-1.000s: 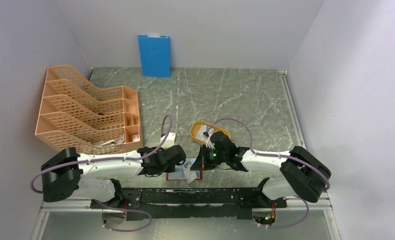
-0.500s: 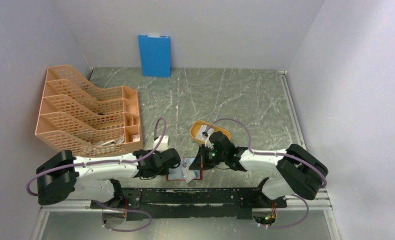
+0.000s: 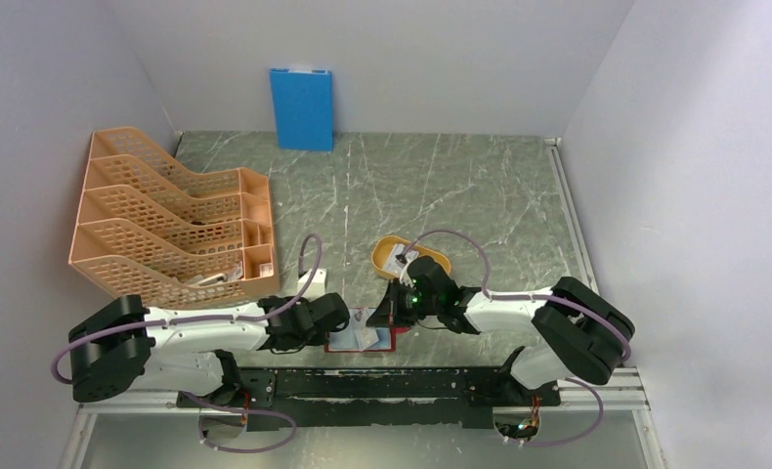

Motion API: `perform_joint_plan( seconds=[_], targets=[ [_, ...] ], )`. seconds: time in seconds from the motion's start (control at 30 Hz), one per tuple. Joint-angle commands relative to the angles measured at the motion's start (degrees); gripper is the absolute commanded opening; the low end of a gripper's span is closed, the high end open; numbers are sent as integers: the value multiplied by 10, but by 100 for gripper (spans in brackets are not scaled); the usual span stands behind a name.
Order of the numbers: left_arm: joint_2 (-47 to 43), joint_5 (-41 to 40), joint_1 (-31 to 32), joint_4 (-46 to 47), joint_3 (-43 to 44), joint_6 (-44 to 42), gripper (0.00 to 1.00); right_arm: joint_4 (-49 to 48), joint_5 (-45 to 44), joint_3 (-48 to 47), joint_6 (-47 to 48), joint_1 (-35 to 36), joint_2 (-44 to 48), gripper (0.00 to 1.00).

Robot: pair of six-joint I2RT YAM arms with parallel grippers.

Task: Put the credit cards into the card holder
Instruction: Insert the credit card into the card holder.

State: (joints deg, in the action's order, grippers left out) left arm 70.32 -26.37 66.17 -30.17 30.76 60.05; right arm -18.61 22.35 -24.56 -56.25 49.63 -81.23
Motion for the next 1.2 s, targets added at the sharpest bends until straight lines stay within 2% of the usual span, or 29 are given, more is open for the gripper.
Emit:
perform_joint_plan(
  seconds=[0.0,0.7,1.17],
  targets=[
    [-8,32,-3,37,-22,7,28,-36,-23,-3,-14,6,-17,0],
    [-46,74,-3,76,-73,13,22,-107,-101,39,-81,34,-54,0],
    [-49,79,-3,79,-79,14,21,-114,-150,67,-103,38,-39,0]
  ],
)
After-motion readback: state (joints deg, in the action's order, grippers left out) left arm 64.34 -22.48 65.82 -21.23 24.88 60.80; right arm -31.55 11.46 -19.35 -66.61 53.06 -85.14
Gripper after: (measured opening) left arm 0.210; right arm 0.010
